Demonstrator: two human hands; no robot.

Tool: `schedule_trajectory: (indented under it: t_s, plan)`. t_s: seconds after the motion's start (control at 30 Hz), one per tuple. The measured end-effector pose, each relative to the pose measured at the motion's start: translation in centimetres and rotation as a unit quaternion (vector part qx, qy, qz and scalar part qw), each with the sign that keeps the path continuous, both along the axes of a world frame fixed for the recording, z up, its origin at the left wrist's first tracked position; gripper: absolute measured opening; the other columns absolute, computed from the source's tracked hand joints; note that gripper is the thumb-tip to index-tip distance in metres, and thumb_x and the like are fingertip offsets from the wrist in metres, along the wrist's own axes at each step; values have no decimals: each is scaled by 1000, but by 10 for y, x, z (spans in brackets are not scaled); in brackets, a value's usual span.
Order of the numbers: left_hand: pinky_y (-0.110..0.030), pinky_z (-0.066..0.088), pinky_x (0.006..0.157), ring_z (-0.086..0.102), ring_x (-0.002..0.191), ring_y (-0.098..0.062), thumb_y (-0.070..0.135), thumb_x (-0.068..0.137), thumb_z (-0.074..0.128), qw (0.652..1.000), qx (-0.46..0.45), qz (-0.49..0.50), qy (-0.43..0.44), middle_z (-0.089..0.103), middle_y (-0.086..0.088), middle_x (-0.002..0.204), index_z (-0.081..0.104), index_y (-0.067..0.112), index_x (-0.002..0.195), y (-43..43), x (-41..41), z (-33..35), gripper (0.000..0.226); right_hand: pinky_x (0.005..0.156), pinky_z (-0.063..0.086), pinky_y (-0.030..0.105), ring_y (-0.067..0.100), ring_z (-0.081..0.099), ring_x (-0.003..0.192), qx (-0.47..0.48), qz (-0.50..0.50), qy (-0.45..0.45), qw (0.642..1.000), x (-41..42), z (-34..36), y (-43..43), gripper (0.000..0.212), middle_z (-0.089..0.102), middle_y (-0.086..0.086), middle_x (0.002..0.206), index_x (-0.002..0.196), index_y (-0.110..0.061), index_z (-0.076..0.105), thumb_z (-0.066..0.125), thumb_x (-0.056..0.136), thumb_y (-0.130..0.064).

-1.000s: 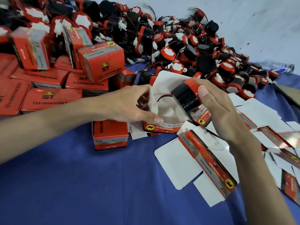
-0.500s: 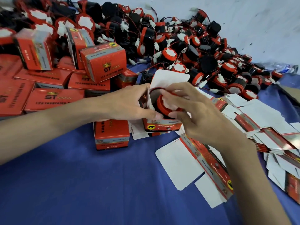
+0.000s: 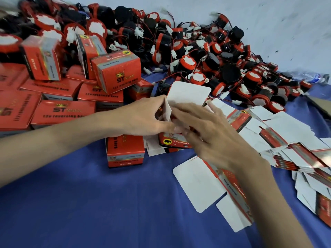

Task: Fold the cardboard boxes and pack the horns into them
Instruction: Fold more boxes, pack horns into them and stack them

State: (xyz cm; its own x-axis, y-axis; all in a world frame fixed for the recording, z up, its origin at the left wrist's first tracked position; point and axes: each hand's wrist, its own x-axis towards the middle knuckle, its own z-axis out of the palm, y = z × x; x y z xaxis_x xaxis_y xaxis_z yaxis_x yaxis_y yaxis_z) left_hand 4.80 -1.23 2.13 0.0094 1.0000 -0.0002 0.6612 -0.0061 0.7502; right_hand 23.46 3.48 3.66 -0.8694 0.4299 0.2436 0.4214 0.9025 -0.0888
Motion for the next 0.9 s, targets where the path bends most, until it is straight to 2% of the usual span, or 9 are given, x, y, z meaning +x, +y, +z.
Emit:
schedule_trajectory:
  t_s: [0.13,0.23,0.4,0.47,0.57,0.63,0.73,0.8,0.9]
  plan:
    - [-48,47,93,59,110,-23,46,84,66,1000,1,-10,14,64,-5,117,52,13,120,2,0,-1,50,98,30,43,10,42,117,-13,-50,-47,998,-9,2,-8,51,52,-20,131,125,-34,58,24,89,-48]
    - [-52,45,94,58,111,-28,37,88,65,1000,-5,-18,-11,64,-11,117,52,7,120,-1,-1,0,46,101,25,46,7,37,115,-15,-81,-60,995,-12,3,-12,54,49,-24,124,120,-42,56,16,87,-55]
    - [-53,41,100,57,115,-25,61,54,66,998,-23,-29,-59,64,-9,120,51,6,122,-8,5,11,89,108,-4,48,2,27,120,-37,-75,-62,995,-8,1,-9,55,39,-28,125,127,-52,50,6,95,-60]
    - [-54,42,97,58,111,-25,58,58,64,998,-21,-23,-50,65,-8,115,53,7,119,-7,5,9,80,107,-6,47,5,28,121,-25,-74,-55,995,-9,-1,-8,57,41,-25,126,126,-48,54,8,94,-59]
    - [-53,45,92,61,101,-23,49,74,61,1000,-6,-10,-9,67,-6,105,56,12,111,-5,5,7,53,106,0,47,10,33,120,5,-65,-37,997,-10,-7,-7,43,46,-20,126,120,-45,61,26,99,-55]
    - [-52,46,89,61,97,-24,51,71,57,1000,4,5,4,67,-6,103,55,13,110,-7,6,7,55,105,8,41,12,38,118,-2,-59,6,998,-10,-11,-6,40,51,-18,125,118,-41,64,34,94,-52]
    - [-54,46,85,61,94,-27,47,70,55,1000,22,4,5,66,-7,101,54,12,109,-7,6,7,53,103,22,28,10,50,109,-98,-33,139,985,-12,-14,-4,30,64,-11,114,113,-24,71,62,85,-31]
    - [-56,45,86,60,96,-29,46,68,56,1000,28,-6,-9,65,-9,102,53,10,110,-9,6,9,55,98,38,39,6,56,102,-177,-32,194,964,-14,-14,-4,22,66,-16,101,103,-19,76,72,82,-17]
    - [-56,43,91,58,101,-29,48,61,58,998,7,-17,-52,64,-11,106,53,11,115,-10,5,11,66,90,43,49,10,60,98,-218,-42,207,953,-19,-14,-6,11,67,-16,94,91,-18,79,75,81,-18]
